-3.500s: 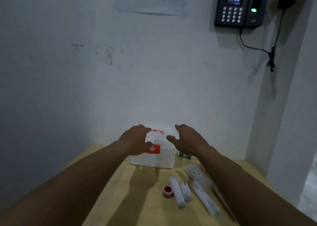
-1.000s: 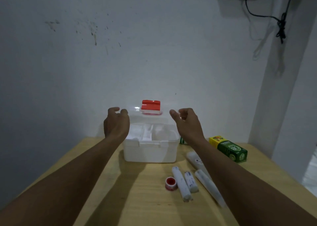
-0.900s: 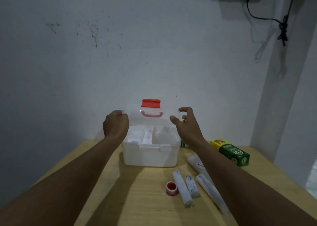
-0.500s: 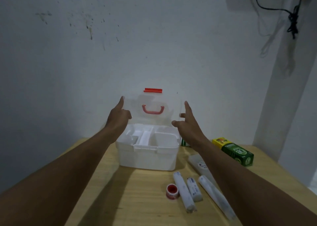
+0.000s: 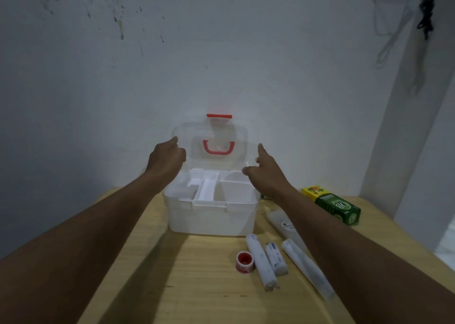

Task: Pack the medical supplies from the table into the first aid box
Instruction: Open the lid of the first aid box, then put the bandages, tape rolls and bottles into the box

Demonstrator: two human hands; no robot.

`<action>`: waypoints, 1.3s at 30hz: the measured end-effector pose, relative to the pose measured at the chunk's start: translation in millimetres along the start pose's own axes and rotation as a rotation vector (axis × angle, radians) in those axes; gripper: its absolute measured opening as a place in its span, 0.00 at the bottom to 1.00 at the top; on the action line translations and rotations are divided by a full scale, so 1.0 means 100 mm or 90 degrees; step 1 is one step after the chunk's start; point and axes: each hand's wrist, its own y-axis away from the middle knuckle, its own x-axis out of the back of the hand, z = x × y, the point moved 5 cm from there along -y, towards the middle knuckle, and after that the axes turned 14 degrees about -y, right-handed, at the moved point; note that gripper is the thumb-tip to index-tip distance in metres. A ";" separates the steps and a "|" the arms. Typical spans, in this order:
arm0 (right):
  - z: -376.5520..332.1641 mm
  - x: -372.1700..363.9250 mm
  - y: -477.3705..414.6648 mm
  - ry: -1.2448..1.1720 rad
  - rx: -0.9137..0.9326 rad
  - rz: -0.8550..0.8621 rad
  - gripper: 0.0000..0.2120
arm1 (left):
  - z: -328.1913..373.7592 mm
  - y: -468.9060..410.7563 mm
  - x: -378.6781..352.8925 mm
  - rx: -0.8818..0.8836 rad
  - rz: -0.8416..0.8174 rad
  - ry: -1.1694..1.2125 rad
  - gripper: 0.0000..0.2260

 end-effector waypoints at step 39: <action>0.91 1.45 0.57 0.560 -0.288 0.069 0.25 | -0.29 0.92 -0.41 -0.299 0.052 -0.519 0.36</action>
